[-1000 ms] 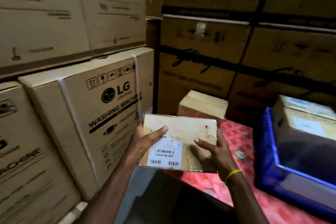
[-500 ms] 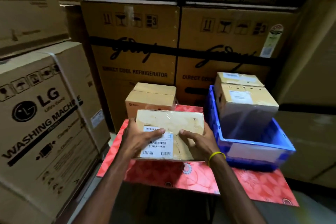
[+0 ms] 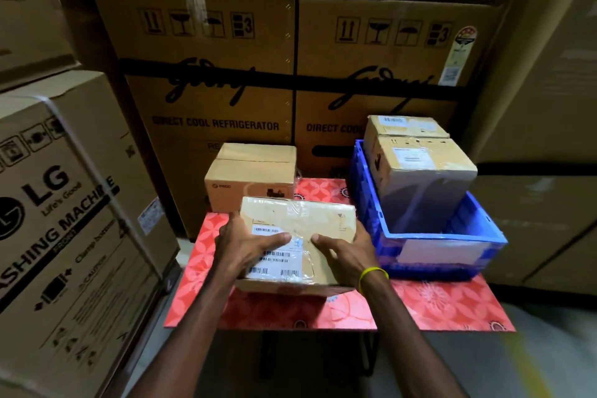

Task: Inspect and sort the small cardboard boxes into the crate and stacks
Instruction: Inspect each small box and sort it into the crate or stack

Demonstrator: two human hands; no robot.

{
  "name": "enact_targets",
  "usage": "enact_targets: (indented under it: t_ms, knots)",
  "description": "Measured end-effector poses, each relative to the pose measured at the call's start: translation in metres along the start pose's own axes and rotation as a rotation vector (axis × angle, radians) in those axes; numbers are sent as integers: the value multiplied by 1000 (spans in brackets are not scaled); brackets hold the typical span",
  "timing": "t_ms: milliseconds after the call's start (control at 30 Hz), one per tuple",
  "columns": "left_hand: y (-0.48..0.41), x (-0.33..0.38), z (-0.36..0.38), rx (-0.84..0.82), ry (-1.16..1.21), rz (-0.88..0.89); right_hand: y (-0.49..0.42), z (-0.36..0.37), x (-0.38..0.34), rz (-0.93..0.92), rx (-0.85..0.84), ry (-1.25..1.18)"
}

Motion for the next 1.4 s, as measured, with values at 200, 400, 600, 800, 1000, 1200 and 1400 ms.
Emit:
enact_targets:
  t_ms: [200,400,600,800,1000,1200,1400]
  knots:
    - [-9,-19,-7,20,-38,-11,1,7,-10,-60,34,53]
    - [5,-37,-15,-79,403,-84,-7,7,-1,12,-95,-125]
    - [59,-98,-5,13,650,-258,3,14,68,214,-271,-243]
    - [47,-85,5,27,298,-60,14,27,52,-50,-166,-137]
    - [26,-15,-10,152,43,85,17,20,-4,-300,25,107]
    - [19,7,-17,187,-218,57,27,13,-21,-343,129,151]
    - [23,20,-20,186,-298,58,31,8,-28,-355,182,212]
Point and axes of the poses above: each hand's wrist, its own y-axis away from the middle knuckle, its own z-axis out of the palm, x = y × z, the point moved 8 cm from there along -y, towards the middle knuckle, and after that the axes turned 15 degrees about z, right-handed, at the moved point
